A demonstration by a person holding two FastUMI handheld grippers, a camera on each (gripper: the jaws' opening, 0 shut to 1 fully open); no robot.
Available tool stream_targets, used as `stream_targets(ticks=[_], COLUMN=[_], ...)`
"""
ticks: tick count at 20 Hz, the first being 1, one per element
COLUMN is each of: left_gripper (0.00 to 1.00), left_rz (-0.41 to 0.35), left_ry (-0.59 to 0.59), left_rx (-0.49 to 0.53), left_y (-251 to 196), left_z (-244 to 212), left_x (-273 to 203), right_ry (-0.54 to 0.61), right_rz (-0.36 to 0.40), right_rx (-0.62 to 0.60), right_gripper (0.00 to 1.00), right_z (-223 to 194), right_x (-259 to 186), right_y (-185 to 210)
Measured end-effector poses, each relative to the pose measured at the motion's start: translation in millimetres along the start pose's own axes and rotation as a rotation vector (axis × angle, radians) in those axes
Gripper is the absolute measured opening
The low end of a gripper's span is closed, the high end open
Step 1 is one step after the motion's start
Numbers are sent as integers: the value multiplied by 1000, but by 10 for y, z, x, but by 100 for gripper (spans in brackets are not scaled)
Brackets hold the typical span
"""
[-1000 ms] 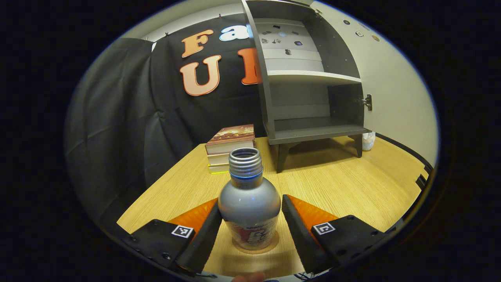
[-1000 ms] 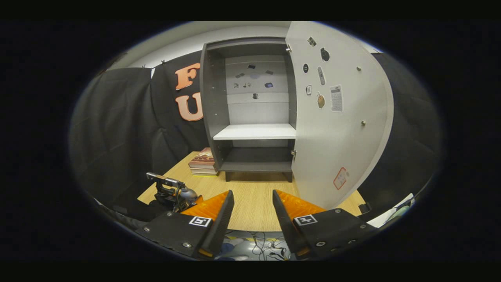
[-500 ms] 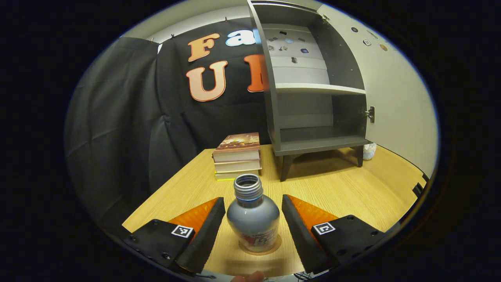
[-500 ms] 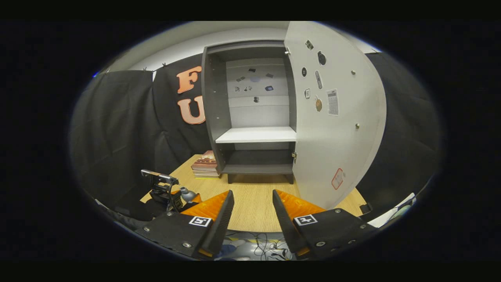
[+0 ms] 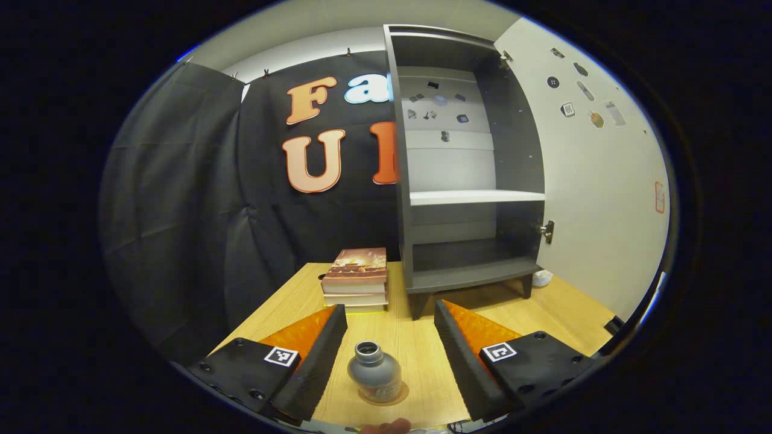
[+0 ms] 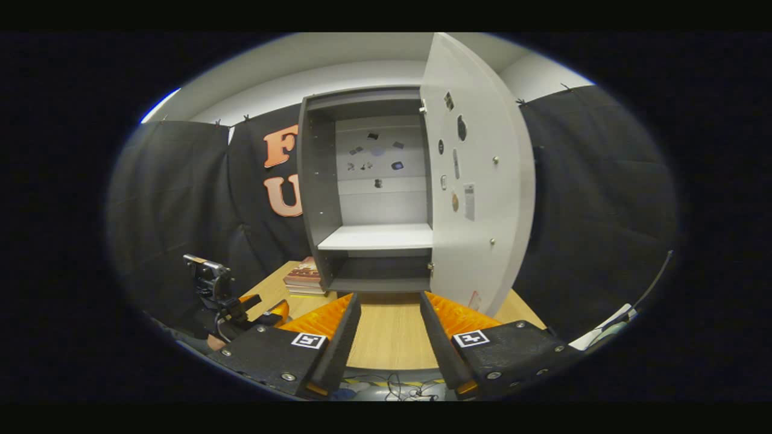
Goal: Open the cabinet door with the right hand, grasp the bottle in the cabinet with the left hand and place it on the coaster, then close the cabinet door with the right hand.
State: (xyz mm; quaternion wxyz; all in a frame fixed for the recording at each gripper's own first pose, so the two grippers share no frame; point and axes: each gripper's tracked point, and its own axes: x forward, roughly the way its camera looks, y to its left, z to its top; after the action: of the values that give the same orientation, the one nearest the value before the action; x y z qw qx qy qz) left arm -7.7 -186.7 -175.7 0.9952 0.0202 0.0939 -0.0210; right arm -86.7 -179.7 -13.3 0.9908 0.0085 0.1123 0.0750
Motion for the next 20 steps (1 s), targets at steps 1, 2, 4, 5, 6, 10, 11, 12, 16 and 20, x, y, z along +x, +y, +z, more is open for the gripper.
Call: stream_targets(ticks=[1, 2, 4, 5, 6, 10, 11, 12, 16, 20], left_gripper=[95, 95, 99, 95, 95, 95, 95, 91, 99, 99], left_rz=[-7, -8, -21, -22, -23, -19, -21, -17, -18, -3], left_ry=[-7, -13, -25, -31, -40, -65, -71, -71, -67, -76], left_rx=[-2, -10, -41, -56, -66, -63, -58, -49, -37, -20], left_y=[-27, -53, -104, -114, -121, -178, -202, -217, -268, -218], left_z=[95, 176, 382, 472, 560, 776, 815, 829, 870, 918], left_x=[-6, -25, -34, -42, -37, 28, 45, 54, 105, 102], right_ry=[-19, -36, -68, -84, -95, -124, -129, -125, -109, -111], right_rz=[-21, -39, -74, -92, -117, -196, -210, -211, -202, -181], right_rx=[-1, 4, 21, 23, 20, 11, 10, 13, 27, 24], right_gripper=[62, 62, 62, 62, 62, 63, 64, 64, 64, 62], right_z=[81, 151, 276, 339, 396, 534, 548, 551, 501, 506], right_x=[-29, -60, -135, -174, -201, -276, -269, -239, -16, 78], right_y=[-104, -196, -380, -497, -635, -1121, -1240, -1315, -1489, -1474])
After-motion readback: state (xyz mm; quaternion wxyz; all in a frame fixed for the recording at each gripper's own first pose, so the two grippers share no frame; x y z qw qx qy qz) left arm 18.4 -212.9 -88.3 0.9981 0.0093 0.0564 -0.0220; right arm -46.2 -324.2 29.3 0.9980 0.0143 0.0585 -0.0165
